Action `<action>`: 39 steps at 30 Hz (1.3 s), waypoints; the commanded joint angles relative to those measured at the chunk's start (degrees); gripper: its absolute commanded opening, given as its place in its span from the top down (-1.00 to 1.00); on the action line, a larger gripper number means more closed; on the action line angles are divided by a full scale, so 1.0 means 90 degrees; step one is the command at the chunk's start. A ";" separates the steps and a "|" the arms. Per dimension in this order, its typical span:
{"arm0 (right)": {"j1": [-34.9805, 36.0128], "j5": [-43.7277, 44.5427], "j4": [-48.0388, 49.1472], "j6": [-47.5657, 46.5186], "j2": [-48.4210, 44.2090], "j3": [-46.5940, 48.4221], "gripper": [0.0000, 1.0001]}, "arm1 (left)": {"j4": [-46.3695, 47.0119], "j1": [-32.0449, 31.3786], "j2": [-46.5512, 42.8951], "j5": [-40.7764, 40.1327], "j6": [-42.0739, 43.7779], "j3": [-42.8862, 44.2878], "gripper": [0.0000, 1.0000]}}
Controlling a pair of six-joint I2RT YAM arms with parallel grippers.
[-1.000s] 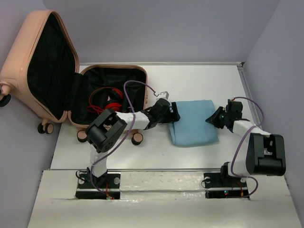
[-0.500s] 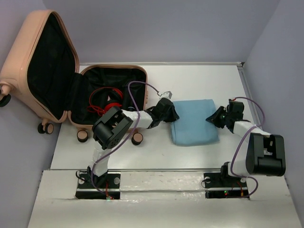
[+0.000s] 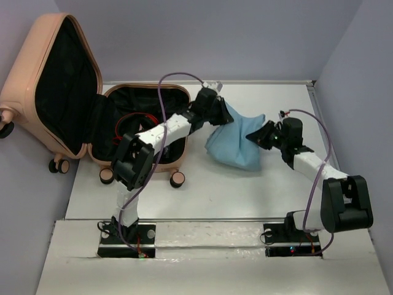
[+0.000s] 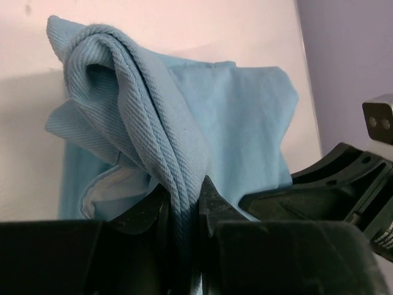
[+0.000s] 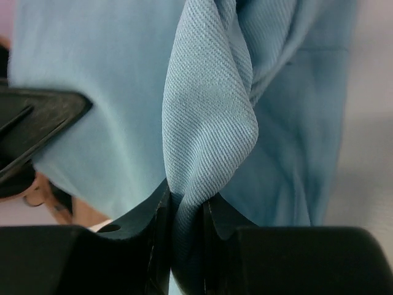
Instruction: Pack the luggage
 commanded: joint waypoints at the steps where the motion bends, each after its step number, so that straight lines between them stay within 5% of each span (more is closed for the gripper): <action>1: 0.0932 -0.0488 0.0530 0.0459 0.0216 0.1472 0.86 | -0.0865 0.0833 -0.0816 0.0425 0.0485 0.1754 0.89; 8: 0.2278 -0.0156 0.0550 0.0790 0.1738 0.3667 0.86 | -0.2235 0.2892 -0.1263 0.1392 0.0614 0.2698 0.88; 16: 0.3920 0.0010 0.0297 0.0782 0.3760 0.5789 0.86 | -0.1679 0.6210 -0.2261 0.2544 0.0515 0.0132 0.88; 18: 0.4388 0.0098 0.0266 0.0752 0.4150 0.6005 0.86 | -0.1621 0.6556 -0.2115 0.2856 0.0613 -0.0066 0.89; 23: 0.4976 0.0128 0.0013 0.0431 0.4845 0.6425 0.81 | -0.1903 0.6723 -0.1568 0.2721 0.1218 -0.0174 0.78; 24: 0.4977 0.0156 -0.0065 0.0372 0.4923 0.6464 0.74 | -0.1933 0.6723 -0.1577 0.2605 0.1287 -0.0252 0.53; 26: 0.5035 0.0147 -0.0241 0.0254 0.5100 0.6504 0.26 | -0.1836 0.6704 -0.1839 0.2214 0.1394 -0.0621 0.12; 27: 0.5035 0.0282 -0.0338 0.0177 0.5119 0.6513 0.06 | -0.1816 0.6646 -0.1938 0.2068 0.1404 -0.0720 -0.37; 29: 0.5035 0.0653 -0.0865 -0.0243 0.5003 0.6669 -0.42 | -0.1922 0.6441 -0.2289 0.1445 0.1502 -0.0819 -0.85; 32: 0.5035 0.1102 -0.1655 -0.0858 0.4720 0.6924 -0.95 | -0.2264 0.6148 -0.2690 0.0935 0.1668 -0.0556 -0.98; 39: 0.4802 0.2498 -0.2526 -0.1699 0.3697 0.7004 -0.92 | -0.2655 0.4956 -0.4729 -0.1202 0.2117 -0.0827 -0.98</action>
